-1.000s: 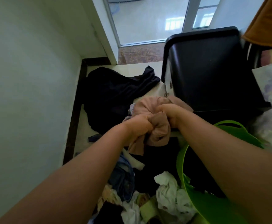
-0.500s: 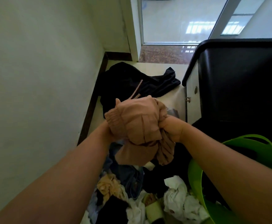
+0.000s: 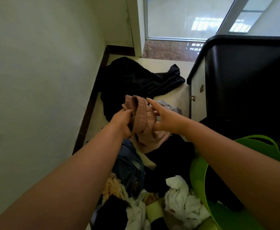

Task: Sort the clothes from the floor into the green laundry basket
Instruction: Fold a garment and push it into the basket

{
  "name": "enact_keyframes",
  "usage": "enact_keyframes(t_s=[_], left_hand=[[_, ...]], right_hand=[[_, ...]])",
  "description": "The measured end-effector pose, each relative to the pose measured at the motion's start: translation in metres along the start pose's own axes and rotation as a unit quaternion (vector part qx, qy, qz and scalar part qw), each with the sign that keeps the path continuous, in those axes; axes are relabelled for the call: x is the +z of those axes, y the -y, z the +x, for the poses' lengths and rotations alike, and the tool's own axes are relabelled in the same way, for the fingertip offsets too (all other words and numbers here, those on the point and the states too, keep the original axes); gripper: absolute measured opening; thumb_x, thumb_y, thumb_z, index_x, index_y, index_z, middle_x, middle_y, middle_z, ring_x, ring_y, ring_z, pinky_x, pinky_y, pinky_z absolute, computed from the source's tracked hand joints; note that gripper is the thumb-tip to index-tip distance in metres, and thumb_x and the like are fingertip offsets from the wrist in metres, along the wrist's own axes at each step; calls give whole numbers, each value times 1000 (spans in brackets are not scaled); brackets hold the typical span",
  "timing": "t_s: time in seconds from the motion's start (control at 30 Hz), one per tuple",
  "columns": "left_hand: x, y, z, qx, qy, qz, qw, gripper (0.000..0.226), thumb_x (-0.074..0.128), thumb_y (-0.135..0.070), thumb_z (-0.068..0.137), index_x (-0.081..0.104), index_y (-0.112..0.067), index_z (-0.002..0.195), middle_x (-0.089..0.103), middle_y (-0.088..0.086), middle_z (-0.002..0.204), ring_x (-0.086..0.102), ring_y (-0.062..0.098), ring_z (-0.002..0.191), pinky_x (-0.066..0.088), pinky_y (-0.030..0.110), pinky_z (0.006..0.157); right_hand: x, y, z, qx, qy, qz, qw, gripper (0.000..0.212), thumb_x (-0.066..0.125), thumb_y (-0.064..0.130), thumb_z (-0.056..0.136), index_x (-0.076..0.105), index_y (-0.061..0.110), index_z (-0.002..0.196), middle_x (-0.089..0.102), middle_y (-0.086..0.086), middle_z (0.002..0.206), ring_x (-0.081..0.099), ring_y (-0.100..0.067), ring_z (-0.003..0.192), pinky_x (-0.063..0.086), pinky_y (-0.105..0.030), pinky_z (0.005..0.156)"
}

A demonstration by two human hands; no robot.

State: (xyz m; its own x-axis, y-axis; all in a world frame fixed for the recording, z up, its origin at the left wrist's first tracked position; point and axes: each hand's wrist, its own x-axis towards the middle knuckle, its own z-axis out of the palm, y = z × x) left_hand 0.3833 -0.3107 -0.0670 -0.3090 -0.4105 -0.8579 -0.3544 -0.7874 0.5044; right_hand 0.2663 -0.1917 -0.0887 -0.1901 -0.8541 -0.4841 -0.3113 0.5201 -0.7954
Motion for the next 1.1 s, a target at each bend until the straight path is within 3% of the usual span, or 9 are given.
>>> enact_keyframes(t_s=[0.13, 0.27, 0.33, 0.43, 0.53, 0.67, 0.8, 0.97, 1.1], left_hand=[[-5, -2, 1, 55, 38, 31, 997, 26, 47, -11, 99, 60, -18, 120, 68, 13, 95, 67, 25, 77, 57, 30, 56], [-7, -3, 4, 62, 33, 69, 995, 30, 49, -14, 98, 58, -16, 126, 68, 17, 110, 67, 30, 88, 57, 37, 68], [-7, 0, 4, 26, 50, 47, 997, 31, 44, -19, 101, 54, -9, 129, 63, 19, 115, 64, 32, 89, 54, 40, 76], [-8, 10, 9, -12, 73, -36, 997, 40, 40, -30, 102, 48, -4, 133, 60, 23, 123, 62, 37, 100, 53, 45, 80], [-13, 14, 19, 7, 42, -79, 996, 42, 45, -32, 100, 48, -5, 132, 59, 25, 126, 60, 43, 111, 53, 51, 83], [-29, 10, 32, 57, -35, -39, 997, 27, 50, -27, 99, 61, -6, 111, 65, 23, 110, 64, 39, 101, 51, 54, 92], [-55, 2, 35, 63, -90, -43, 993, 14, 51, -12, 94, 58, -12, 82, 68, 12, 79, 62, 26, 71, 56, 36, 63], [-91, 0, 50, 38, -198, -52, 978, 10, 52, -6, 89, 58, -14, 89, 58, 12, 131, 58, 29, 116, 50, 38, 90], [-101, 4, 48, 33, -221, 64, 973, 39, 39, -7, 99, 47, -5, 137, 47, 14, 144, 47, 29, 131, 44, 37, 104]], right_hand=[[-6, 4, -5, 2, 57, 23, 998, 106, 76, 16, 77, 3, 53, 145, 44, 10, 137, 53, -15, 119, 46, -35, 103], [-9, 11, -14, -9, -2, 86, 996, 116, 80, 21, 75, -6, 38, 151, 42, 18, 125, 60, -6, 97, 52, -17, 81], [-5, 11, -14, 2, -13, 31, 999, 115, 83, 27, 70, 4, 37, 152, 49, 12, 127, 59, -7, 102, 51, -22, 90], [13, 1, -13, 30, -26, -128, 991, 85, 79, 28, 71, 35, 33, 143, 59, 6, 122, 58, -17, 110, 50, -33, 95], [25, -8, -19, 11, -97, -103, 990, 35, 64, 19, 86, 61, 34, 117, 63, 11, 105, 60, -17, 102, 51, -30, 86], [30, -27, -31, -19, -75, -131, 988, 17, 68, 20, 85, 74, 25, 100, 58, -1, 110, 53, -20, 104, 48, -35, 94], [38, -33, -42, -33, 2, -133, 991, 18, 67, 17, 87, 74, 17, 104, 59, 2, 121, 44, -12, 111, 32, -18, 95], [25, -20, -46, 39, 137, -174, 974, 12, 63, 16, 87, 68, 16, 98, 67, -4, 100, 53, -17, 92, 43, -25, 84], [15, -3, -46, 24, 172, -238, 956, 22, 59, 16, 91, 66, 16, 113, 59, 10, 109, 44, -7, 94, 28, -16, 75]])
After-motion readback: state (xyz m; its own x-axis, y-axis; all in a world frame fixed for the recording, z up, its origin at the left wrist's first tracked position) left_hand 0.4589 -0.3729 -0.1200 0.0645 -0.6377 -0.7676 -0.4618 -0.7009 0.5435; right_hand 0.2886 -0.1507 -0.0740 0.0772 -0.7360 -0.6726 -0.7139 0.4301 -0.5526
